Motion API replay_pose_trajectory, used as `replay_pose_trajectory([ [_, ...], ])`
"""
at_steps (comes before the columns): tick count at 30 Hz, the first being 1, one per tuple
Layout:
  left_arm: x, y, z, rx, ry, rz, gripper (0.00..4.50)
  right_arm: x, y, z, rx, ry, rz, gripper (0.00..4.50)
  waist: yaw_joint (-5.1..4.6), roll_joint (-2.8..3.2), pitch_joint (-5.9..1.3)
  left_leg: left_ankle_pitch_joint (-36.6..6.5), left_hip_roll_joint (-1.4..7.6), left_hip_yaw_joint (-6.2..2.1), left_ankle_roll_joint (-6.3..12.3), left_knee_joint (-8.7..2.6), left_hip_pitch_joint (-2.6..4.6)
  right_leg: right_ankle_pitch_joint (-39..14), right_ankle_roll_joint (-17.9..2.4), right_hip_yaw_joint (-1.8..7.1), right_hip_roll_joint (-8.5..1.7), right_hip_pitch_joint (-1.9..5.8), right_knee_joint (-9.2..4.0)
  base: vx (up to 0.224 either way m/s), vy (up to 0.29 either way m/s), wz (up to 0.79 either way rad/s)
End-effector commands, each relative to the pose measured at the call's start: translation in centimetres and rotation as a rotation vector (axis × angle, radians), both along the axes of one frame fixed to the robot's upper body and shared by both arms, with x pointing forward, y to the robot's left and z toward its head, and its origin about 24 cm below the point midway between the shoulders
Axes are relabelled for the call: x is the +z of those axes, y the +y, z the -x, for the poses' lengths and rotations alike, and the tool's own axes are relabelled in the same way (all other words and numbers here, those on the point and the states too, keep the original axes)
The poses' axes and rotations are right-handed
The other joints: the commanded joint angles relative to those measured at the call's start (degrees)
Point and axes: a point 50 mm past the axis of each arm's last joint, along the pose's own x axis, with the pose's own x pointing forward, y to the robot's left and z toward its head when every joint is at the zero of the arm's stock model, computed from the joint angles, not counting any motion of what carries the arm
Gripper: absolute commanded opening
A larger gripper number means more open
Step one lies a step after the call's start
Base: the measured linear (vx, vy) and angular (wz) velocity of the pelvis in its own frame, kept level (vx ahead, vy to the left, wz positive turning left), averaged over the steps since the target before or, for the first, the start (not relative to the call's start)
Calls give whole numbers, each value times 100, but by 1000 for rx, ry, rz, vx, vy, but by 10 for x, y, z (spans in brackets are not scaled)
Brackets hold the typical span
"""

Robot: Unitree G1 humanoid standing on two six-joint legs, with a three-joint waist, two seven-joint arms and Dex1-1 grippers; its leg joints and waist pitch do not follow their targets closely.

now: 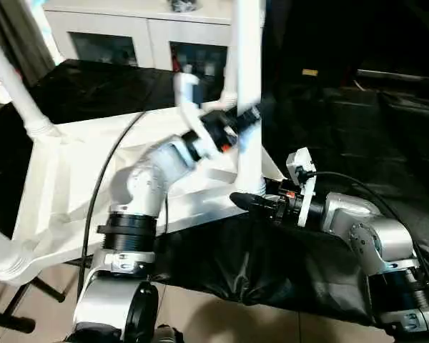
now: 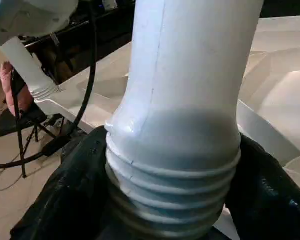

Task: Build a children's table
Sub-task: Insert table leg to table base

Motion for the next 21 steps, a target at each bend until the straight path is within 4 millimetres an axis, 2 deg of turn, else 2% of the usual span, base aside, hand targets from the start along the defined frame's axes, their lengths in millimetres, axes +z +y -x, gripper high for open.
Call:
replay_pose_trajectory([
  [1, 2, -3, -3, 13, 26, -28, 358, 4, -2, -1, -1, -36, 21, 279, -3, -89, -478, -992, 37, 3, 137, -320, 232, -210, -1292, 34, -139, 237, -402, 0, 0, 0],
  [5, 4, -1, -7, 58, 52, -12, 367, 5, -1, -1, -1, -40, 24, 279, -6, -110, -480, -960, 34, 5, 168, -314, 227, -163, -1316, 35, -142, 245, -405, 0, 0, 0],
  [12, 13, 6, -12, 102, 60, 73, 294, 5, -1, -2, -1, -46, 32, 279, -2, -119, -482, -883, 26, 6, 229, -299, 218, -103, -1358, 31, -139, 246, -391, 0, 0, 0],
  [16, 15, 6, -12, 116, 86, 112, 273, 5, -1, -2, 1, -47, 36, 279, -2, -111, -481, -921, 34, 7, 230, -297, 225, -152, -1370, 31, -141, 244, -393, 0, 0, 0],
  [17, 15, 6, -13, 119, 101, 131, 249, 5, -1, -2, 1, -48, 36, 279, -1, -113, -479, -929, 31, 7, 231, -296, 224, -155, -1371, 32, -141, 244, -399, 0, 0, 0],
  [21, 13, 3, -11, 101, 124, 143, 227, 5, 0, -1, 2, -50, 36, 279, -5, -116, -471, -1016, 32, 3, 209, -308, 224, -336, -1303, 30, -143, 242, -419, 0, 0, 0],
])
